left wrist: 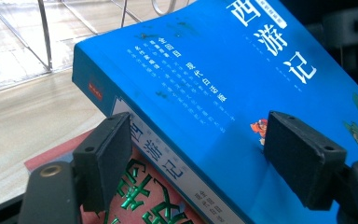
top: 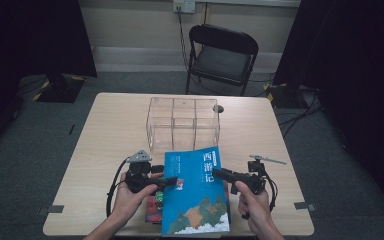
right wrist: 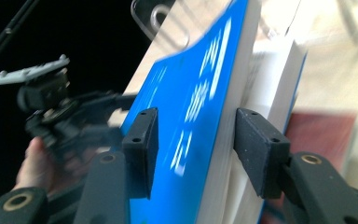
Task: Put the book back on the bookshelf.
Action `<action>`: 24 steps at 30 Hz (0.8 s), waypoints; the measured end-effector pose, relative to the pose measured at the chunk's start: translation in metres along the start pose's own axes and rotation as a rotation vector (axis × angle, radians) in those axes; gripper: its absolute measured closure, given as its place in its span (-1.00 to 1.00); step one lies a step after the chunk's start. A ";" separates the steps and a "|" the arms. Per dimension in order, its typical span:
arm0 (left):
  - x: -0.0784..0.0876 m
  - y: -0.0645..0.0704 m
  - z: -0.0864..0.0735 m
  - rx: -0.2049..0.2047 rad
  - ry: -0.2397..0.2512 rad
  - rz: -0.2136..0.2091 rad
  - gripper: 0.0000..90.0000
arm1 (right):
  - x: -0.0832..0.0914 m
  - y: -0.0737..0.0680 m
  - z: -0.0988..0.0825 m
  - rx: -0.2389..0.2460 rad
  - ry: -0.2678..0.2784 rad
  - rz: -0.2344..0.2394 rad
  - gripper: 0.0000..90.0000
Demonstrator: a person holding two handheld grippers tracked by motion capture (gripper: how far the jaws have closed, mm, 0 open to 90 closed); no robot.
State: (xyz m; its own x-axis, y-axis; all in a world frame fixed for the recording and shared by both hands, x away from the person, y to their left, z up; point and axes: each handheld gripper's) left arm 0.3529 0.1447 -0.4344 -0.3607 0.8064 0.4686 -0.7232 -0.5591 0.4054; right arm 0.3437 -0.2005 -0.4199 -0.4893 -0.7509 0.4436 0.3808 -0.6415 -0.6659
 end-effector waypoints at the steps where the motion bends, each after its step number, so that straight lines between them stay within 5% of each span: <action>1: 0.000 0.000 0.000 -0.005 -0.004 -0.001 -0.48 | 0.000 0.000 -0.004 -0.017 -0.018 0.016 0.15; 8: 0.000 0.000 0.001 -0.005 -0.010 -0.003 -0.50 | -0.013 -0.005 0.000 0.019 -0.084 0.024 0.19; 17: -0.002 -0.001 0.001 -0.001 -0.009 -0.010 -0.55 | -0.051 -0.001 0.020 0.029 -0.219 0.149 0.35; 24: -0.004 -0.002 0.001 0.005 -0.017 -0.010 -0.61 | -0.061 0.003 0.025 0.025 -0.271 0.231 0.23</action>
State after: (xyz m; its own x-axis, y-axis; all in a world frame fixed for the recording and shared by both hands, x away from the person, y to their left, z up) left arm 0.3567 0.1424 -0.4360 -0.3434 0.8086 0.4778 -0.7239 -0.5520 0.4139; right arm 0.3941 -0.1606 -0.4343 -0.1637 -0.8888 0.4280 0.4782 -0.4510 -0.7536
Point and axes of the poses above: each handheld gripper's, and its own axes: x roughly backward along the jaws, z roughly out of its top, y roughly to its right, and after that the axes turned 4 degrees about -z, right-handed
